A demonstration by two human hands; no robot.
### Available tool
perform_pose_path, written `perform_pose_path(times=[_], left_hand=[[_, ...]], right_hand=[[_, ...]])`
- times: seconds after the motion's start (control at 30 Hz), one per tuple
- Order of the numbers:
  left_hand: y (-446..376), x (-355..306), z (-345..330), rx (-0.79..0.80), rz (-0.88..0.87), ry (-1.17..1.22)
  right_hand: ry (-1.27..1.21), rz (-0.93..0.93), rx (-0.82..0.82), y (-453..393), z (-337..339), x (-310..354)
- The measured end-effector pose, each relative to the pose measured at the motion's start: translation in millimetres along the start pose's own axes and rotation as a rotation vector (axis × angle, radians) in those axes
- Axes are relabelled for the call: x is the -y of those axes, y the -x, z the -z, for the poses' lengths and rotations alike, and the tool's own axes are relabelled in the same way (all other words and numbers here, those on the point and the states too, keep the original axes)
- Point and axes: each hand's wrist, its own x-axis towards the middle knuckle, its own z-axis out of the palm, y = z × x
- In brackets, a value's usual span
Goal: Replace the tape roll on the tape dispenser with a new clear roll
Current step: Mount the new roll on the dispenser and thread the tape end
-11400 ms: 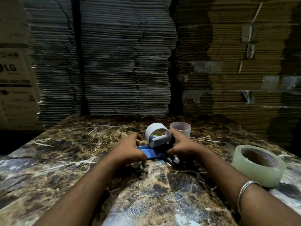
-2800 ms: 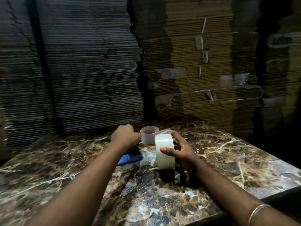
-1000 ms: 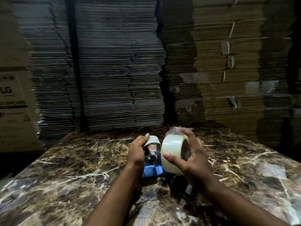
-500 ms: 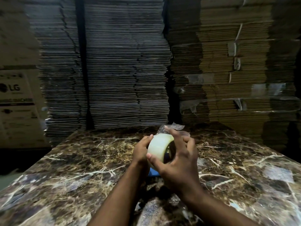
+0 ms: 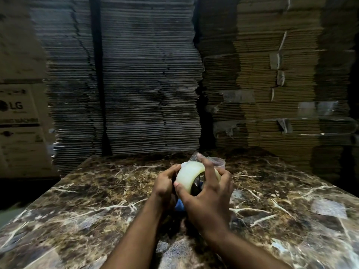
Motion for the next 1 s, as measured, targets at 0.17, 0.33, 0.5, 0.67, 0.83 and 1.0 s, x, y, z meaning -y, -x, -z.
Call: perform_pose_path(times=[0.17, 0.33, 0.5, 0.67, 0.83, 1.0], left_hand=[[0, -4, -1, -0.05, -0.046, -0.009], [1, -5, 0, -0.055, -0.078, -0.048], [-3, -3, 6, -0.074, -0.087, -0.04], [5, -6, 1, 0.014, -0.035, -0.064], [4, -3, 0, -0.015, -0.051, -0.055], [4, -1, 0, -0.061, -0.104, -0.037]], right_hand=[[-0.011, -0.047, -0.048, -5, -11, 0], [-0.03, -0.064, -0.072, -6, -19, -2], [-0.082, -0.089, -0.069, -12, -27, -3], [-0.151, -0.112, -0.039, -21, -34, -2], [-0.322, -0.152, 0.05, -28, -29, -14], [-0.633, -0.178, 0.081, -38, -19, -18]])
